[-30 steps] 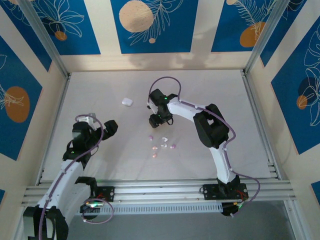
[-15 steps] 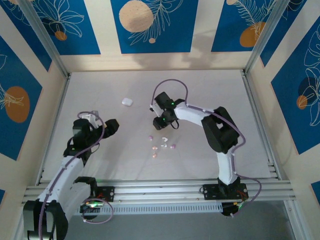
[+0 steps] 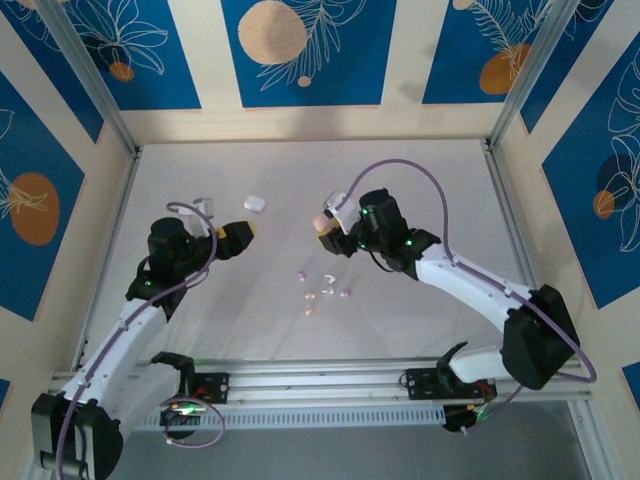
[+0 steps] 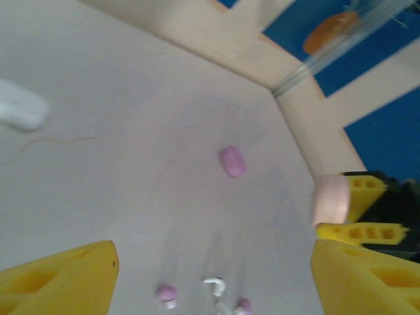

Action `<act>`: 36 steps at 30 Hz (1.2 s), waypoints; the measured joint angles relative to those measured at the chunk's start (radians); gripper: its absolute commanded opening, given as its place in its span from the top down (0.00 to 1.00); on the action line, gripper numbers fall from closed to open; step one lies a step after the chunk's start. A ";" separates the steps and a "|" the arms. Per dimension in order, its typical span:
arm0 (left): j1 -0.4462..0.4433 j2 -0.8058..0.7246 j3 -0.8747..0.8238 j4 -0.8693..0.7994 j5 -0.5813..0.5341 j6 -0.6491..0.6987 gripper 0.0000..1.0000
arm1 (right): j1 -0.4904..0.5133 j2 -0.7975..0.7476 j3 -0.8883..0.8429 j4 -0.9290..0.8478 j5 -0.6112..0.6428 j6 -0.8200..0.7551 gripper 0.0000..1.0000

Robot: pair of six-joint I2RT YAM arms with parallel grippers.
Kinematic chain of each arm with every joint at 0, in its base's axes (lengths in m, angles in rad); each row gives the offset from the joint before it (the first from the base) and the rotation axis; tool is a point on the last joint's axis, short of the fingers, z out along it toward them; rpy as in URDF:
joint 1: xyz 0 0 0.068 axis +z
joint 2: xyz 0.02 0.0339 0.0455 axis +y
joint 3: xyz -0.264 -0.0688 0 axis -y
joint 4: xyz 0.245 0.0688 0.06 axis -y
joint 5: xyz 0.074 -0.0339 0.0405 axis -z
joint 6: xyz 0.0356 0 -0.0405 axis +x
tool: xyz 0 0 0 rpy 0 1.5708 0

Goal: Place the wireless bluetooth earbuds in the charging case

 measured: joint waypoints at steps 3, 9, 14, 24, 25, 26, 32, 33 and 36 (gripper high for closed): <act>-0.081 0.021 0.040 0.024 0.001 0.001 0.25 | 0.005 -0.069 -0.076 0.049 -0.020 -0.068 0.71; -0.258 0.156 0.151 0.052 0.001 0.011 0.24 | 0.014 -0.164 -0.150 0.108 -0.031 -0.148 0.71; -0.371 0.272 0.220 0.067 0.001 0.026 0.24 | 0.015 -0.190 -0.166 0.141 -0.032 -0.176 0.70; -0.443 0.380 0.293 0.069 0.000 0.038 0.33 | 0.016 -0.190 -0.185 0.188 -0.056 -0.179 0.69; -0.445 0.389 0.297 0.070 0.000 0.038 0.36 | 0.016 -0.190 -0.188 0.189 -0.059 -0.179 0.69; -0.448 0.397 0.301 0.070 0.000 0.037 0.41 | 0.016 -0.190 -0.189 0.190 -0.063 -0.179 0.69; -0.457 0.434 0.323 0.068 -0.002 0.034 0.61 | 0.016 -0.190 -0.196 0.222 -0.077 -0.179 0.67; -0.457 0.436 0.325 0.067 -0.005 0.034 0.64 | 0.016 -0.191 -0.197 0.225 -0.077 -0.179 0.66; -0.458 0.437 0.326 0.056 -0.028 0.028 0.81 | 0.016 -0.194 -0.201 0.228 -0.073 -0.182 0.63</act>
